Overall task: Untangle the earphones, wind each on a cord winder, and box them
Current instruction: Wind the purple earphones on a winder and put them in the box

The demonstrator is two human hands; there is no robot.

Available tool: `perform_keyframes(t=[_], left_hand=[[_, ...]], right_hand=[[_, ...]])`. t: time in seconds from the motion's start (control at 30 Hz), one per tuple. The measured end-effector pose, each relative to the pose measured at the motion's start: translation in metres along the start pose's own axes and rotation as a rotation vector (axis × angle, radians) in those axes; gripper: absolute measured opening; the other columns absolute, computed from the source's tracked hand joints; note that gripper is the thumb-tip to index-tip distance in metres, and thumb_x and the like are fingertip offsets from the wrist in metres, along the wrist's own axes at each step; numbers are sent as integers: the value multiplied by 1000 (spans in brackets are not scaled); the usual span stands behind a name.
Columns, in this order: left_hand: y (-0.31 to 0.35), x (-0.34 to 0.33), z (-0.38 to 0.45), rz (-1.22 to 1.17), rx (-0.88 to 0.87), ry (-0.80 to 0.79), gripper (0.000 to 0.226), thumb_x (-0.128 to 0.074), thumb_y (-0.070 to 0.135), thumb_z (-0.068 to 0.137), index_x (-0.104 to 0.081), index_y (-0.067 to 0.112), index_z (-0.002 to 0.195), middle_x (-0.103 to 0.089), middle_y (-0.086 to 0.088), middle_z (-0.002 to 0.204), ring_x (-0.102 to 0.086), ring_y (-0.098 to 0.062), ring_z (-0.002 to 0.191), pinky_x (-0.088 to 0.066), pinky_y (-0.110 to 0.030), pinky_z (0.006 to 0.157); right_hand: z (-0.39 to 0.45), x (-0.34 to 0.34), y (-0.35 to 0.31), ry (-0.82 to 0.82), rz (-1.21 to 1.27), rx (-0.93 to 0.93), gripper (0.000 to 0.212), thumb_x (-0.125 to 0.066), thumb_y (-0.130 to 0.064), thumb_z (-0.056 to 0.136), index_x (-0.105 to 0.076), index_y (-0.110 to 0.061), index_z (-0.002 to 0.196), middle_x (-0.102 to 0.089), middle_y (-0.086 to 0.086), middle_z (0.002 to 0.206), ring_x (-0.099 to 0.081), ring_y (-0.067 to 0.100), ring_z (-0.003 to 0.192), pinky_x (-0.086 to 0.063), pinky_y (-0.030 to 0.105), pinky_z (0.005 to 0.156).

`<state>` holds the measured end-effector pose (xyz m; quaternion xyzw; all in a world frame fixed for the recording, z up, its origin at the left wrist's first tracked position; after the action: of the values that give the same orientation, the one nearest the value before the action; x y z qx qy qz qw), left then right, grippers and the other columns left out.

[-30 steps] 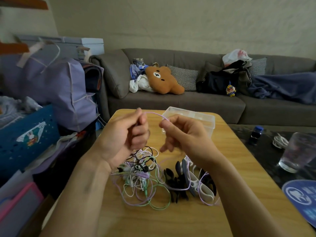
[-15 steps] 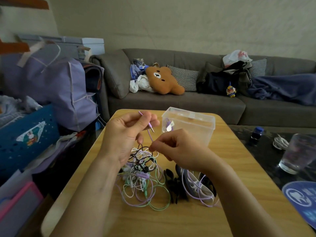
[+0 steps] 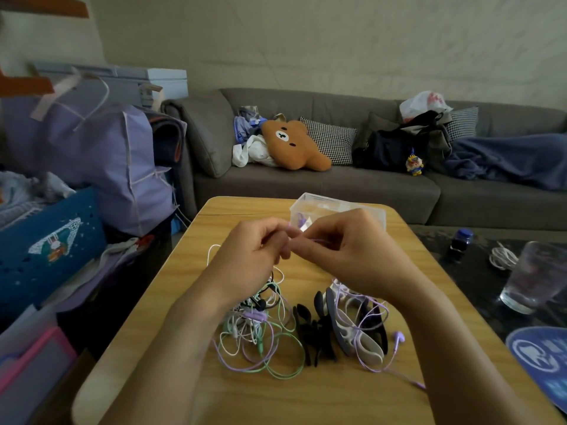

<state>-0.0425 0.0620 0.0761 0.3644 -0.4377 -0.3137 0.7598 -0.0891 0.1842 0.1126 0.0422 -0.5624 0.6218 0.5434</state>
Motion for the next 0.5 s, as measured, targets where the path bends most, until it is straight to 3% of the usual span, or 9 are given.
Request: perform_keyframes(t=[0.1, 0.2, 0.3, 0.4, 0.5], left_hand=[[0, -17, -4, -131, 83, -172, 28, -43, 5, 103, -68, 8, 90, -54, 3, 64, -47, -12, 63, -41, -22, 61], [6, -24, -8, -248, 140, -254, 30, -41, 6, 102, -62, 6, 80, -41, 0, 58, -36, -11, 55, -29, -17, 52], [9, -26, -10, -329, 154, -303, 32, -46, 26, 96, -48, 8, 70, -29, -1, 59, -25, -14, 55, -18, -29, 52], [7, -28, -11, -410, 161, -372, 33, -48, 30, 92, -48, 4, 72, -25, -1, 56, -22, -14, 54, -17, -29, 52], [1, -21, -7, -618, 148, -306, 31, -53, 25, 96, -58, 6, 72, -35, 1, 52, -29, -11, 49, -25, -23, 52]], right_hand=[[-2, 13, 0, 83, 47, 25, 14, -77, -32, 85, -79, -19, 79, -71, 1, 65, -61, 21, 58, -48, 34, 55], [-4, 22, 3, 144, 110, 35, 15, -85, -29, 78, -78, -16, 75, -71, 1, 64, -56, 19, 52, -46, 30, 50], [-4, 26, 6, 187, 109, 39, 16, -85, -31, 75, -77, -18, 75, -72, 0, 66, -63, 22, 58, -52, 41, 56], [-4, 29, 8, 231, 105, 50, 19, -85, -33, 74, -75, -18, 71, -61, -6, 53, -47, 4, 47, -39, 23, 49], [-3, 33, 12, 261, 83, 10, 20, -80, -37, 80, -76, -18, 75, -65, 2, 58, -51, 4, 49, -42, 20, 49]])
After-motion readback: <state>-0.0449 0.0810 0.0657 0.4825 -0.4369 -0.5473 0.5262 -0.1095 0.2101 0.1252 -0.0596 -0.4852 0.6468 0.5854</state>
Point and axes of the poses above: each hand's wrist, its own z-axis towards the middle knuckle, its own x-axis out of the back of the hand, y = z × x, the point moved 9 cm from there along z, towards the middle knuckle
